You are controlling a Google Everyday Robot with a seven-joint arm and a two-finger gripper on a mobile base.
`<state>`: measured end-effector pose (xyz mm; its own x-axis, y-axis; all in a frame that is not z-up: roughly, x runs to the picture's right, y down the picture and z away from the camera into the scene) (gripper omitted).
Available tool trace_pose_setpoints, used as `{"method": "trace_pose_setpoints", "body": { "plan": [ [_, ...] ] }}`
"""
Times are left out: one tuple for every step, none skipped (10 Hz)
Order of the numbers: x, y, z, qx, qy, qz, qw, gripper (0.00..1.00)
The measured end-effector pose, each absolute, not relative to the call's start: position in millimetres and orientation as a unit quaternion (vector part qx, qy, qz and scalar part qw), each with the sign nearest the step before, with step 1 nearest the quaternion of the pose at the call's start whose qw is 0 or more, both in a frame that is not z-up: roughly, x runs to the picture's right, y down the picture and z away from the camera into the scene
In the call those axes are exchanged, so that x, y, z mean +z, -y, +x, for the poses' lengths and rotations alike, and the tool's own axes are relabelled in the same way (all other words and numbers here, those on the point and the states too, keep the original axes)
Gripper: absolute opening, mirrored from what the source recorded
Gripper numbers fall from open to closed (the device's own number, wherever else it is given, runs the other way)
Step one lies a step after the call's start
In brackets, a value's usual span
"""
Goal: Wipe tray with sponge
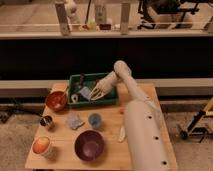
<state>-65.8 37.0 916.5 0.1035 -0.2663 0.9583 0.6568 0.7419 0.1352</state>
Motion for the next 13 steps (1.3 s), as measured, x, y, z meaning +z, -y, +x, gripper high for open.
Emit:
{"method": "trace_pose_setpoints", "body": {
  "plan": [
    [918.3,-35.4,-60.3,-0.315,0.584,-0.165,0.730,0.00],
    [919.7,-32.9,-55.9,-0.310,0.580,-0.163,0.736,0.00],
    [921.2,-30.1,-40.7,-0.300,0.572,-0.160,0.747,0.00],
    [921.8,-28.0,-31.8,-0.294,0.567,-0.157,0.753,0.00],
    [922.5,-27.3,-19.8,-0.286,0.560,-0.155,0.762,0.00],
    [922.4,-25.6,-8.3,-0.278,0.554,-0.152,0.770,0.00],
    [922.0,-24.2,-0.3,-0.272,0.550,-0.149,0.776,0.00],
    [921.7,-22.3,9.4,-0.264,0.548,-0.146,0.780,0.00],
    [920.3,-21.0,22.6,-0.260,0.550,-0.143,0.781,0.00],
    [918.4,-20.7,27.4,-0.262,0.557,-0.142,0.775,0.00],
    [917.2,-19.5,26.8,-0.265,0.561,-0.141,0.771,0.00],
    [916.0,-17.8,20.4,-0.268,0.566,-0.140,0.767,0.00],
    [914.6,-16.5,12.7,-0.272,0.573,-0.139,0.760,0.00]
  ]
}}
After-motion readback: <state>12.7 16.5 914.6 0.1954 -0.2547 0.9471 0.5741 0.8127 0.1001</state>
